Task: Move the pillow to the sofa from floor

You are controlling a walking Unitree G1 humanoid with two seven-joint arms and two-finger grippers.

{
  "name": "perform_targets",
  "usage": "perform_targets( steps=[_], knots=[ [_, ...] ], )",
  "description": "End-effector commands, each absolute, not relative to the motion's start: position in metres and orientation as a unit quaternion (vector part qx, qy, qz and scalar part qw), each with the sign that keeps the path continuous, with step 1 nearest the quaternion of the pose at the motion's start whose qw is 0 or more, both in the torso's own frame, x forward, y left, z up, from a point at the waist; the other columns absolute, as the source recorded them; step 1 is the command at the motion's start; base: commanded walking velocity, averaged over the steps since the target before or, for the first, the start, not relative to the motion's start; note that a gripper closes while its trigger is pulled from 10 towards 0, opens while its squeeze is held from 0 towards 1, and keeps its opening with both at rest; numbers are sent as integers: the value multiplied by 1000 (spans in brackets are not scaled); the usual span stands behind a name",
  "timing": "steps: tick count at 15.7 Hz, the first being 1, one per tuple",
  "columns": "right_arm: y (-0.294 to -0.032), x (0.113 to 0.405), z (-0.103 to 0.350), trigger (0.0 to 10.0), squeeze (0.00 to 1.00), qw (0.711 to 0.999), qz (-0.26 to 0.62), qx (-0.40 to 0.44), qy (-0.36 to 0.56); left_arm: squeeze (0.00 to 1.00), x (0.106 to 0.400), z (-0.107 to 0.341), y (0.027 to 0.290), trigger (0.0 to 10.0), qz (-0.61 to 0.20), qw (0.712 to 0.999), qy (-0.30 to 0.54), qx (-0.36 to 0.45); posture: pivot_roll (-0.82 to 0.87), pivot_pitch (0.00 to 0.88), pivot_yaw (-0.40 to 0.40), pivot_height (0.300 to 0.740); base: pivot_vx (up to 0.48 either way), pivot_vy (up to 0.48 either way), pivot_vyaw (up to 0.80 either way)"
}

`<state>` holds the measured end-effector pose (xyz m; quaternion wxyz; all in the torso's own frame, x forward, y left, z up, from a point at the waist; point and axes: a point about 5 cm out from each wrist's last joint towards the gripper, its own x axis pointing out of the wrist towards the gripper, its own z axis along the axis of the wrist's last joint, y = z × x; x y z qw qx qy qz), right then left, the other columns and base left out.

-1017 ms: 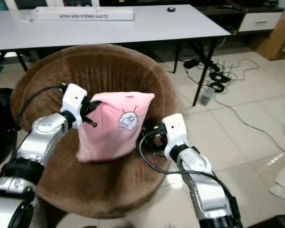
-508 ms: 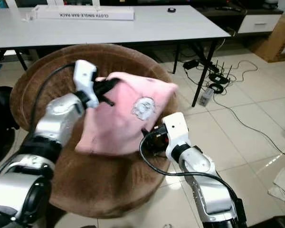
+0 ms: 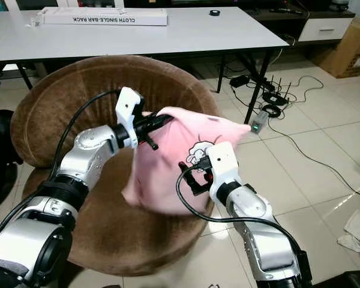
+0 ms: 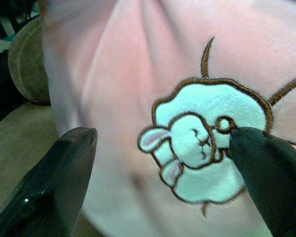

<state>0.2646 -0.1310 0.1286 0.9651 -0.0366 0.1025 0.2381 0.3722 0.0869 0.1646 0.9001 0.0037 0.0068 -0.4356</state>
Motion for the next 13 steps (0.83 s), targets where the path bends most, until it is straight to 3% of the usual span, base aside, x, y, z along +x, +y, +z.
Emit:
perform_targets(
  steps=[1,3,8,10,12,13],
  knots=[
    [-128,260,137,10000,0,960,265,-22,86,0,377,179,86,10000,-435,900,-18,5,-55,0,-12,740,0,0,0],
    [-124,248,135,10000,0,932,344,-43,108,0,378,167,91,10000,-412,911,12,2,-67,0,-13,740,0,0,0],
    [-133,232,134,10000,0,922,359,-56,132,0,372,117,106,10000,-310,944,107,-40,-109,0,-26,740,0,0,0],
    [-135,227,134,10000,0,920,362,-59,139,0,372,109,122,10000,-249,961,117,-33,-117,7,-32,740,0,0,0],
    [-136,225,135,10000,0,916,367,-63,146,0,377,109,161,10000,-137,983,118,-13,-115,18,-44,740,0,0,0],
    [-135,225,135,10000,0,916,369,-62,147,0,377,109,167,10000,-122,985,119,-11,-115,18,-44,740,0,0,0]
  ],
)
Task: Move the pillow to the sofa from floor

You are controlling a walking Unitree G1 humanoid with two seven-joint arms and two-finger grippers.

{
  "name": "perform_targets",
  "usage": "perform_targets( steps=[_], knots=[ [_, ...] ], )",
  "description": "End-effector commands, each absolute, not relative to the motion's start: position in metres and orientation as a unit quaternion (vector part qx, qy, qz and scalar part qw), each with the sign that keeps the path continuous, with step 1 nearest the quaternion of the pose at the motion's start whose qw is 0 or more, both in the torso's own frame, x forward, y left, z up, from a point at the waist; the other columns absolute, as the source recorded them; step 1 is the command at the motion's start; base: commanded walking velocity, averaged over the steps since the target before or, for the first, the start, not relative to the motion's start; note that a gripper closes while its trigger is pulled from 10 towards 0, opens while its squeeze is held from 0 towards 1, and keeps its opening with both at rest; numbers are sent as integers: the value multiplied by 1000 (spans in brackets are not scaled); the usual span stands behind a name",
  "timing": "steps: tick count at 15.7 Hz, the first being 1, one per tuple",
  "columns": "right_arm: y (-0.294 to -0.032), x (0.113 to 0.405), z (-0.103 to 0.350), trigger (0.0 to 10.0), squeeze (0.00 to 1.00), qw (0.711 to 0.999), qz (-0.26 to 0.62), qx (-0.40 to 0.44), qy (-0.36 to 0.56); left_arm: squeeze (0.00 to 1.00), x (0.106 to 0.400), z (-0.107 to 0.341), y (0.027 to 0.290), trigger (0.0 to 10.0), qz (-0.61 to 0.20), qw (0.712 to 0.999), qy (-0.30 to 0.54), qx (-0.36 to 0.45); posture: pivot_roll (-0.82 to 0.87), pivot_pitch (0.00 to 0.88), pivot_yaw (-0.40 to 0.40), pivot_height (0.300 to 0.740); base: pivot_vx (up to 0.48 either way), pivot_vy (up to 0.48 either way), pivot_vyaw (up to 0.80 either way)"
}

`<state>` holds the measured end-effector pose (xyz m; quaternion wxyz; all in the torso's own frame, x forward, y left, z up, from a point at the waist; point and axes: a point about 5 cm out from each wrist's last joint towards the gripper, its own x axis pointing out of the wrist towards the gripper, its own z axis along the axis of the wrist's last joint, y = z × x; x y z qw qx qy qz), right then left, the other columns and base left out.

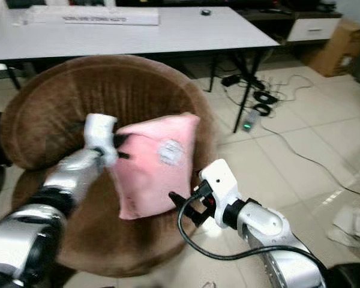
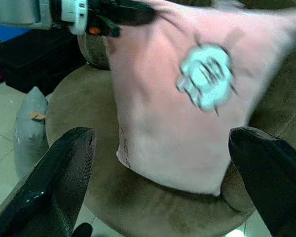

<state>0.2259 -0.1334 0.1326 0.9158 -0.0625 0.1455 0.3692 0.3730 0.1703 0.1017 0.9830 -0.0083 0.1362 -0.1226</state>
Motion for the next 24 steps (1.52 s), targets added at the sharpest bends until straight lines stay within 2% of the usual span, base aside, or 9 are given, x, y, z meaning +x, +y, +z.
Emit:
perform_targets(
  steps=[1,4,6,9,12,13,14,23,24],
  knots=[
    [-134,225,136,10000,0,915,372,-63,146,0,376,108,182,10000,-81,988,128,6,-110,18,-50,740,0,0,0],
    [-130,224,137,10000,0,908,387,-59,146,0,371,104,223,10000,21,986,161,41,-100,18,-56,740,0,0,0],
    [-126,223,139,10000,0,904,400,-58,142,0,366,97,229,10000,32,981,182,55,-97,17,-59,740,0,0,0],
    [-124,223,138,10000,0,901,404,-63,144,0,358,82,222,10000,-18,977,202,68,-102,14,-64,740,0,0,0],
    [-124,223,138,10000,0,898,411,-63,146,0,355,78,226,10000,-26,974,210,85,-107,12,-64,740,0,0,0],
    [-124,223,138,10000,0,897,413,-64,145,918,354,78,229,10000,-25,973,212,90,-107,11,-65,740,0,0,0],
    [-124,223,138,10000,0,896,414,-64,145,1000,354,78,230,10000,-26,972,214,91,-107,9,-66,740,0,0,0],
    [-123,229,139,10000,0,894,419,-70,142,1000,346,82,261,10000,6,967,212,141,-89,0,-85,740,0,0,0],
    [-122,230,139,10000,0,893,421,-70,141,518,346,84,266,10000,14,968,206,143,-82,0,-90,740,0,0,0]
  ],
)
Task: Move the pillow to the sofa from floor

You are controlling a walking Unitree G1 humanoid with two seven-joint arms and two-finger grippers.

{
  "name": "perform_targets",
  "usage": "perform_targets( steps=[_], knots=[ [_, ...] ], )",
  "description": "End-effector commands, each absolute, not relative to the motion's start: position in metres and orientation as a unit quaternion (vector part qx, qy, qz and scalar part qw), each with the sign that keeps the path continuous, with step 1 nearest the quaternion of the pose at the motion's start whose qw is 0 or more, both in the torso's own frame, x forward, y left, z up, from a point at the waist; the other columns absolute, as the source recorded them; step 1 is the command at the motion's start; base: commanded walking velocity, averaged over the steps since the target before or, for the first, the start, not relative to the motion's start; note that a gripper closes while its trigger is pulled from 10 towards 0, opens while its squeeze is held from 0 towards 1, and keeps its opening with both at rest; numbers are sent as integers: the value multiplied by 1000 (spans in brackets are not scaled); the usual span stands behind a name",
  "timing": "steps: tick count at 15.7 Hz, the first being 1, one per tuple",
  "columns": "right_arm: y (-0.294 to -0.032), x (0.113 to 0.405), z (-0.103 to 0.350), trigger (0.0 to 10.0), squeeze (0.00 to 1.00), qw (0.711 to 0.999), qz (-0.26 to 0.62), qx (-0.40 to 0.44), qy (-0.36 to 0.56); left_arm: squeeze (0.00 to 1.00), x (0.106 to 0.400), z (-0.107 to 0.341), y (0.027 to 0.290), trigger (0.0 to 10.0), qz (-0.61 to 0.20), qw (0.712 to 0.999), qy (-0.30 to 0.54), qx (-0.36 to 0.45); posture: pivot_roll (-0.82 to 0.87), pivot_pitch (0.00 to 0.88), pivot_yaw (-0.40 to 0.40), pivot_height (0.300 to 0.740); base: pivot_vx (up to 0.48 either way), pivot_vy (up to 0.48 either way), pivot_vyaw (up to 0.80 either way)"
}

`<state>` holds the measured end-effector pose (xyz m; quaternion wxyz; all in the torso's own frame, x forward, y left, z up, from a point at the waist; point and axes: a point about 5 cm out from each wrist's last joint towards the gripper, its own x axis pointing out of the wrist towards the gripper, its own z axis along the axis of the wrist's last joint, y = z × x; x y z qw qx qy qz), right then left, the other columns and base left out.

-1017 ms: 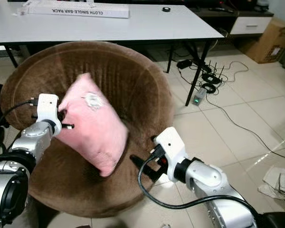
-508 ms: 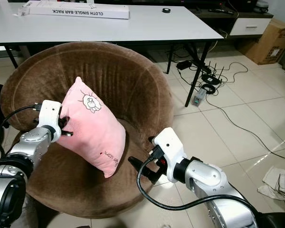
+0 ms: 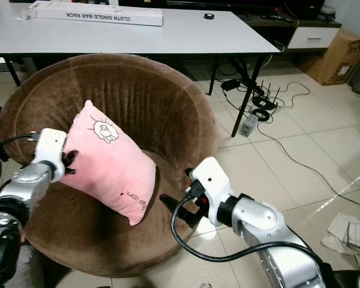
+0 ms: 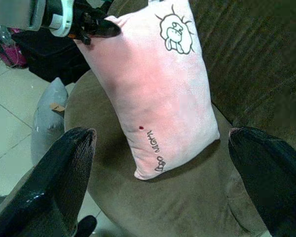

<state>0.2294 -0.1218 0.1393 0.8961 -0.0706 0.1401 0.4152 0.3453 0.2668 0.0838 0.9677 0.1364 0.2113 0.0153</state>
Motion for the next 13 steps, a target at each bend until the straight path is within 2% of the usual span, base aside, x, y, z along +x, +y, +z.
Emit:
perform_targets(
  steps=[1,2,6,9,11,12,13],
  knots=[
    [-121,232,139,10000,0,893,422,-71,141,518,346,85,268,10000,18,968,204,143,-76,0,-93,740,0,0,0],
    [-120,233,139,10000,0,892,423,-72,140,0,346,87,270,10000,21,969,198,144,-72,0,-95,740,0,0,0],
    [-119,239,138,10000,0,893,424,-71,135,0,347,99,281,10000,39,974,168,148,-51,0,-99,740,0,0,0],
    [-118,243,132,10000,0,899,410,-75,135,0,349,105,279,10000,35,982,139,124,-29,0,-84,740,0,0,0],
    [-121,253,121,10000,0,918,360,-89,141,0,351,104,265,10000,3,989,112,96,-6,0,-68,740,0,0,0],
    [-132,266,106,10000,0,946,274,-78,155,0,349,103,239,10000,-27,995,72,65,21,0,-52,740,0,0,0],
    [-136,270,97,10000,0,953,243,-72,165,0,345,102,226,10000,-33,996,58,52,33,0,-41,740,0,0,0]
  ],
)
